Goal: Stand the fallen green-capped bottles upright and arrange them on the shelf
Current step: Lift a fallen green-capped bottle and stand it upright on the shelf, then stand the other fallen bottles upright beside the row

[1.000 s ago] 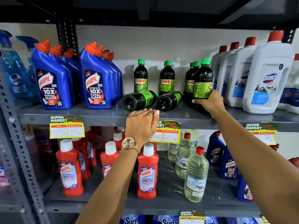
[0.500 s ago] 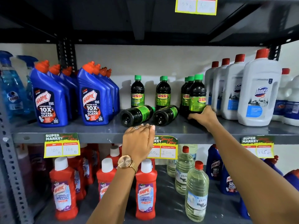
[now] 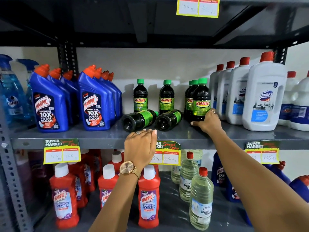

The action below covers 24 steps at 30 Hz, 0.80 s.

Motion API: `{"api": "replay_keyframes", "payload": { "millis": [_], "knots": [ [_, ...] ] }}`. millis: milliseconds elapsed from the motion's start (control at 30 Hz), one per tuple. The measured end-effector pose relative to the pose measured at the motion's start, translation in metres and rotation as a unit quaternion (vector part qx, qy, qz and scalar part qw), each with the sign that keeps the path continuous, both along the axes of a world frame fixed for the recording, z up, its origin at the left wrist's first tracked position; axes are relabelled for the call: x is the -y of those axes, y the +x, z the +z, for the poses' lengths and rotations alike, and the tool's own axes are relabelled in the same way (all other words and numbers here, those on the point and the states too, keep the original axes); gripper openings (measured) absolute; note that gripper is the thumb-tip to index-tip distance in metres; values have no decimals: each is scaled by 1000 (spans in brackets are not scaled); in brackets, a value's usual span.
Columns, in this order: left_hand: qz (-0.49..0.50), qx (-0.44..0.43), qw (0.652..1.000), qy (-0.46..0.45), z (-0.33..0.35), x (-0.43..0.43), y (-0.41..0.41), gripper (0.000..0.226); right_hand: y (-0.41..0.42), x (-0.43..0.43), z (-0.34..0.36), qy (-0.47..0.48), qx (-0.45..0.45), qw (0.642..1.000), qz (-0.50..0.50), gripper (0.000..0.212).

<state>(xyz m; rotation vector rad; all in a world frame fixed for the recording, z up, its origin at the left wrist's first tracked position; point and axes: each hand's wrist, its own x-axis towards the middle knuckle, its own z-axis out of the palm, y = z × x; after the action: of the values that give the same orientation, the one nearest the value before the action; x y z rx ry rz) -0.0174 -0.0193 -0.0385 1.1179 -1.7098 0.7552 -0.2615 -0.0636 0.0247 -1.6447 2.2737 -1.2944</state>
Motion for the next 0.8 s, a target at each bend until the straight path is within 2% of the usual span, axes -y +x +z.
{"api": "replay_keyframes", "payload": {
  "millis": [433, 467, 533, 600, 633, 700, 800],
  "knots": [
    [-13, 16, 999, 33, 3, -6, 3, 39, 3, -2, -1, -2, -14, 999, -34, 122],
    [-17, 27, 999, 36, 4, -6, 5, 40, 4, -7, 1, -42, -26, 997, -58, 119],
    [-33, 54, 998, 29, 5, -5, 10, 41, 11, -17, 6, -170, -92, 978, -83, 95],
    [-57, 62, 996, 20, 6, -5, 19, 43, 24, -29, 10, -239, -107, 965, -15, 61],
    [-64, 55, 996, 13, 6, -6, 24, 43, 33, -33, 12, -207, -82, 974, 39, 56],
    [-67, 47, 997, -10, 1, -4, 33, 41, 51, -31, 18, -67, 1, 990, 121, 71],
    [-59, 68, 996, -30, -8, 3, 42, 39, 63, -13, 30, 122, 77, 983, 116, 98]
  ]
}}
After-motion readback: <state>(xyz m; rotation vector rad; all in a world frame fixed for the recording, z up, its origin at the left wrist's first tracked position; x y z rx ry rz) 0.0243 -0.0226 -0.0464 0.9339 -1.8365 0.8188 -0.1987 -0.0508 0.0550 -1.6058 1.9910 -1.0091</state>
